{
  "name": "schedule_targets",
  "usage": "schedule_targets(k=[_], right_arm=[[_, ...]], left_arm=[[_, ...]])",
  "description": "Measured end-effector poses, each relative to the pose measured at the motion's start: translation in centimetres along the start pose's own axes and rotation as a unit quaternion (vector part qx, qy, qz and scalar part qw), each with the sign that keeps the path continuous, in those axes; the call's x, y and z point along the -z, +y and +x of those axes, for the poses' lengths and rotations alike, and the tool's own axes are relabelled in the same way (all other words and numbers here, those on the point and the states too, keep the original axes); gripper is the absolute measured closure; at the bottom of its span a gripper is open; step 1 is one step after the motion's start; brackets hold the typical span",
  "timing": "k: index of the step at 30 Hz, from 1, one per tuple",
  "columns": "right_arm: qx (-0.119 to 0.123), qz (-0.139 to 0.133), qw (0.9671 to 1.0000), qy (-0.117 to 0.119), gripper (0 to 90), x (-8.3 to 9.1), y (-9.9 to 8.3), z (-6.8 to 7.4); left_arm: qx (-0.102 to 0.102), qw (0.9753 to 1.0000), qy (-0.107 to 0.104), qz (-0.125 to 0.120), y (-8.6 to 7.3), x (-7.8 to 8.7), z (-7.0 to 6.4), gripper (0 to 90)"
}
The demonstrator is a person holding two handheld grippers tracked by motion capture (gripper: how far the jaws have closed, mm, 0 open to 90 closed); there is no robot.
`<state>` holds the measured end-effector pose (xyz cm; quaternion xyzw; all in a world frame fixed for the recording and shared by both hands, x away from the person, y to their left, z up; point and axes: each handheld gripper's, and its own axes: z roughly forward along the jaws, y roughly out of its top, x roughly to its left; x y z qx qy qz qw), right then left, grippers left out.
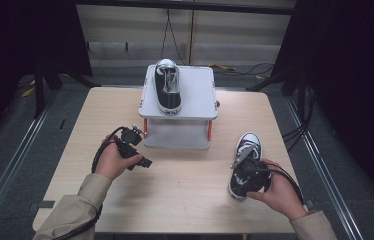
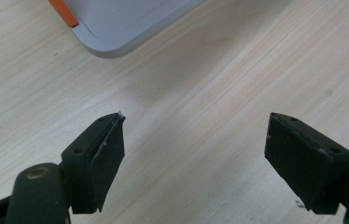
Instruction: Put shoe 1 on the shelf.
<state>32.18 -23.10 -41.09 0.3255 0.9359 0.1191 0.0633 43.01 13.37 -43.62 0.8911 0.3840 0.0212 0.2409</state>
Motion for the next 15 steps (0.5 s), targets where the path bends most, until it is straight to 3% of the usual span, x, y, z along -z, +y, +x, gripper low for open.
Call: schedule_targets(k=[6,7,11,15], right_arm=[[0.008,0.012,0.9999,-0.006,59.2,-1.3,-0.1,0.1],[0.007,0.015,0.9999,-0.001,65.2,-1.5,0.1,0.1],[0.014,0.024,0.9996,0.007,74.9,-1.7,0.5,0.4],[0.001,0.027,0.9996,0.012,77.0,-1.4,0.4,0.4]], left_arm=[[0.003,0.9999,0.006,-0.008,0.4,1.3,0.7,20.3],[0.0,0.9999,0.008,-0.01,0.6,1.6,0.8,20.4],[0.0,0.9997,0.013,-0.022,1.3,3.1,1.1,20.6],[-0.013,0.9991,0.016,-0.038,2.3,4.9,1.2,20.5]])
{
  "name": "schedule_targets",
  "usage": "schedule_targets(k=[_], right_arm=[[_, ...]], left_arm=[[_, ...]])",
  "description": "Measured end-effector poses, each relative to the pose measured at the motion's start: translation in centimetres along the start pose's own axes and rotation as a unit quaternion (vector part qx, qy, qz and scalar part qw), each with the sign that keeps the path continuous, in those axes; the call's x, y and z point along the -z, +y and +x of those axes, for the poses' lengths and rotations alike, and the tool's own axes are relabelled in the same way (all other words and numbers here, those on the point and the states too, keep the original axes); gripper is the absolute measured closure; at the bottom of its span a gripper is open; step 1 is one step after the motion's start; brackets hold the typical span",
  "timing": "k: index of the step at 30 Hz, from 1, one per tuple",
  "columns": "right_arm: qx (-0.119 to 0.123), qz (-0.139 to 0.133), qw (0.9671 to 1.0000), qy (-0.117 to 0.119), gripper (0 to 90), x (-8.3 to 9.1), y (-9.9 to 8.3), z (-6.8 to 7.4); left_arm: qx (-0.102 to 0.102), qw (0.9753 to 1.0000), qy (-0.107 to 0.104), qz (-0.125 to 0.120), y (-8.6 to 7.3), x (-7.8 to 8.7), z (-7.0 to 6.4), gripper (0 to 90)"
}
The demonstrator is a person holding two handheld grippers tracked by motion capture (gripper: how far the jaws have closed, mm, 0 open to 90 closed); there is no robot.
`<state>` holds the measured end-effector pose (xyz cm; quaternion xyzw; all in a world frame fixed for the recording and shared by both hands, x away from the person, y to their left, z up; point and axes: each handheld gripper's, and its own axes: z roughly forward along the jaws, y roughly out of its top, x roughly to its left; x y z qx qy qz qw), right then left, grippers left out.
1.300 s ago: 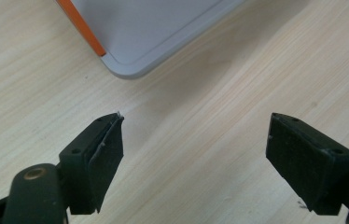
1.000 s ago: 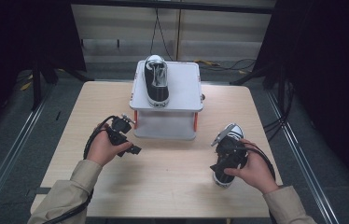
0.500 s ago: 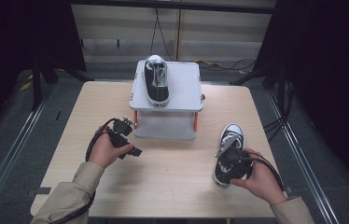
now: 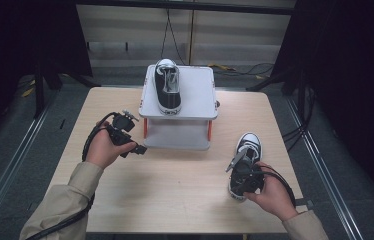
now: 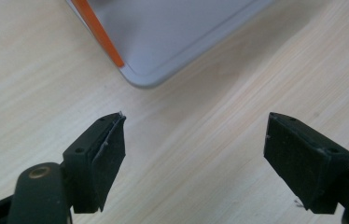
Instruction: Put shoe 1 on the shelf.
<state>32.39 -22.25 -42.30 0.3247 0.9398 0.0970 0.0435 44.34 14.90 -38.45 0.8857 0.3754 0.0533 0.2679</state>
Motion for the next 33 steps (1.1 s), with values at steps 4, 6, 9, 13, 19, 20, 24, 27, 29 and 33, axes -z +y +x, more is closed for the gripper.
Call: schedule_targets(k=[4,6,9,13,19,20,24,27,29,33], right_arm=[[0.003,-0.008,1.0,0.001,78.0,0.4,-0.5,-0.2],[0.001,-0.011,0.9999,0.001,78.1,0.6,-0.7,-0.3],[0.002,-0.016,0.9999,0.003,78.1,0.9,-0.9,-0.4],[-0.009,-0.02,0.9997,0.005,77.7,1.3,-0.9,-0.6],[-0.005,-0.028,0.9996,-0.004,77.6,2.6,-0.3,-1.3],[0.001,-0.024,0.9997,-0.008,77.6,2.9,-0.1,-1.4],[0.013,-0.027,0.9995,-0.005,77.5,4.0,1.1,-2.0],[0.016,-0.027,0.9995,-0.001,77.4,4.3,1.5,-2.2],[0.02,-0.025,0.9995,-0.002,77.4,4.5,2.0,-2.4],[0.021,-0.024,0.9995,0.002,77.2,4.9,2.9,-2.6]], left_arm=[[-0.005,0.9998,0.007,-0.021,1.6,1.8,0.1,20.5],[-0.005,0.9995,0.01,-0.03,2.6,2.7,0.0,21.2],[-0.008,0.999,0.011,-0.043,3.8,3.8,0.0,23.9],[-0.009,0.9984,0.017,-0.053,5.2,4.8,0.2,26.9],[-0.017,0.9981,0.018,-0.057,7.1,4.9,0.6,34.7],[-0.012,0.998,0.016,-0.061,7.3,4.8,0.6,34.7],[-0.032,0.9977,0.009,-0.06,8.3,4.2,0.6,49.6],[-0.032,0.9978,0.01,-0.056,8.5,3.9,0.6,54.7],[-0.033,0.998,0.005,-0.055,8.7,3.5,0.7,61.0],[-0.031,0.9985,0.011,-0.044,8.7,2.8,0.9,73.1]])
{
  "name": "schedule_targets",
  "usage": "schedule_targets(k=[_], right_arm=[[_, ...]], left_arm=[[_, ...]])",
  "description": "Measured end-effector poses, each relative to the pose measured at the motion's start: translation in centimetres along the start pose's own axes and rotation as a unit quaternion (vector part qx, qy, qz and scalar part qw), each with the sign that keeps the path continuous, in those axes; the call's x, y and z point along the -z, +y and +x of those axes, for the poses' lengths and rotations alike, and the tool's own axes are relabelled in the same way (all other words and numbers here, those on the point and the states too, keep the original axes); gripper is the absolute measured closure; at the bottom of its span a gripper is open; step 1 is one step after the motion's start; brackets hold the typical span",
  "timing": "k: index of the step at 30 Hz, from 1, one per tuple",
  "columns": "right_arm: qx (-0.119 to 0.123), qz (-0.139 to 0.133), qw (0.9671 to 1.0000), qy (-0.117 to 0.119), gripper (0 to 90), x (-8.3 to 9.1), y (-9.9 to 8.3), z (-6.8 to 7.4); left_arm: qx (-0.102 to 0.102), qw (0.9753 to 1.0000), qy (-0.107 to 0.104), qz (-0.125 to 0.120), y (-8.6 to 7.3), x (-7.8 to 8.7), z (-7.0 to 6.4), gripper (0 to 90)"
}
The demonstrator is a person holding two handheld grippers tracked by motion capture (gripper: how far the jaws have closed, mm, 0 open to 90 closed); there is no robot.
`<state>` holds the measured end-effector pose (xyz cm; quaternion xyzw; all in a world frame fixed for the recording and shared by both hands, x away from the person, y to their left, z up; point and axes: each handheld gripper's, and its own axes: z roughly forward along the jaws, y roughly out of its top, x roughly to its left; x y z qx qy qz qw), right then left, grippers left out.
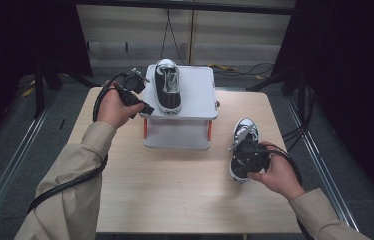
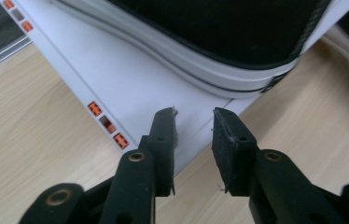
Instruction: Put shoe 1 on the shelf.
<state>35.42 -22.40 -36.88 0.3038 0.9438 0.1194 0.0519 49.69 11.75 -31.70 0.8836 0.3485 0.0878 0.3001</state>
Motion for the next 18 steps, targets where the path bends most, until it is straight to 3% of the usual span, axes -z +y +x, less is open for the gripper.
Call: schedule_targets(k=[4,18], right_arm=[[0.005,0.0,1.0,0.0,77.0,0.5,0.6,-0.4],[0.024,0.009,0.9994,-0.021,76.8,4.3,3.2,-1.8]], left_arm=[[0.008,0.9999,-0.007,-0.007,-0.1,-0.3,0.2,76.8],[0.004,0.9996,-0.021,0.017,0.5,-0.4,0.1,88.5]])
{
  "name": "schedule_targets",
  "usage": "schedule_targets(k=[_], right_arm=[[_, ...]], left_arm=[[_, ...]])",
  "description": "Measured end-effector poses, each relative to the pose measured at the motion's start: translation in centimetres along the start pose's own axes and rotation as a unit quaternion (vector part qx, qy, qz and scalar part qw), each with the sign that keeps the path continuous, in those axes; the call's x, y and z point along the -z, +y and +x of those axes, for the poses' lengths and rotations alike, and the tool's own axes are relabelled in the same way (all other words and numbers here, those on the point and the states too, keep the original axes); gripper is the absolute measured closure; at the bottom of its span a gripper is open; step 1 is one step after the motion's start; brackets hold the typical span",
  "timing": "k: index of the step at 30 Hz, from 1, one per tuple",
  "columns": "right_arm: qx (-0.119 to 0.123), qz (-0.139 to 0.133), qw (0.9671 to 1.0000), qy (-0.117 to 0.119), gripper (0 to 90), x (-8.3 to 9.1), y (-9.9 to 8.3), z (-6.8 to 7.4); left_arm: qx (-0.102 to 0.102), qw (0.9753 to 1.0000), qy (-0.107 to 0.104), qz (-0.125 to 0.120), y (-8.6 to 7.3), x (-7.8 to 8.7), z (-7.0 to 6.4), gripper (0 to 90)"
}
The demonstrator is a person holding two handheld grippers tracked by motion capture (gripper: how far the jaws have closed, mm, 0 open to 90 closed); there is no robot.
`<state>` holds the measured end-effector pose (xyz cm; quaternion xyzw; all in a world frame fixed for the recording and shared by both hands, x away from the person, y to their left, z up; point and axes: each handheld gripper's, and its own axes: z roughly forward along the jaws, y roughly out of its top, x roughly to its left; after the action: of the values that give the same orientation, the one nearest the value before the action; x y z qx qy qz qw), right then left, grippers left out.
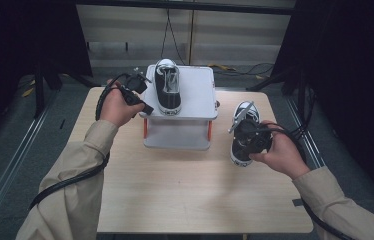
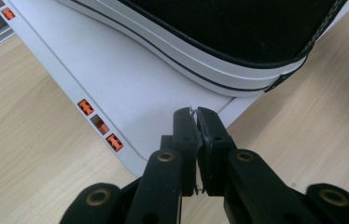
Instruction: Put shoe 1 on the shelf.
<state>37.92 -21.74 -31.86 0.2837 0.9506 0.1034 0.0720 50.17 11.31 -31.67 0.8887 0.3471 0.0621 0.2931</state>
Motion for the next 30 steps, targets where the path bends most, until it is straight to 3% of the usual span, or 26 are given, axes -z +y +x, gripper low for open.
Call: schedule_targets(k=[7,13,30], right_arm=[[0.009,-0.004,0.9999,-0.008,76.5,2.3,1.5,-1.0],[0.025,0.009,0.9996,-0.012,76.1,3.4,2.7,-1.3],[0.056,0.008,0.9981,-0.022,75.2,6.2,7.3,-2.5]], left_arm=[[-0.006,0.9999,0.003,0.011,0.3,-0.1,-0.2,90.0],[0.001,0.9999,-0.002,0.016,0.5,-0.1,-0.1,90.0],[-0.002,0.9996,-0.005,0.026,0.8,-0.1,0.0,90.0]])
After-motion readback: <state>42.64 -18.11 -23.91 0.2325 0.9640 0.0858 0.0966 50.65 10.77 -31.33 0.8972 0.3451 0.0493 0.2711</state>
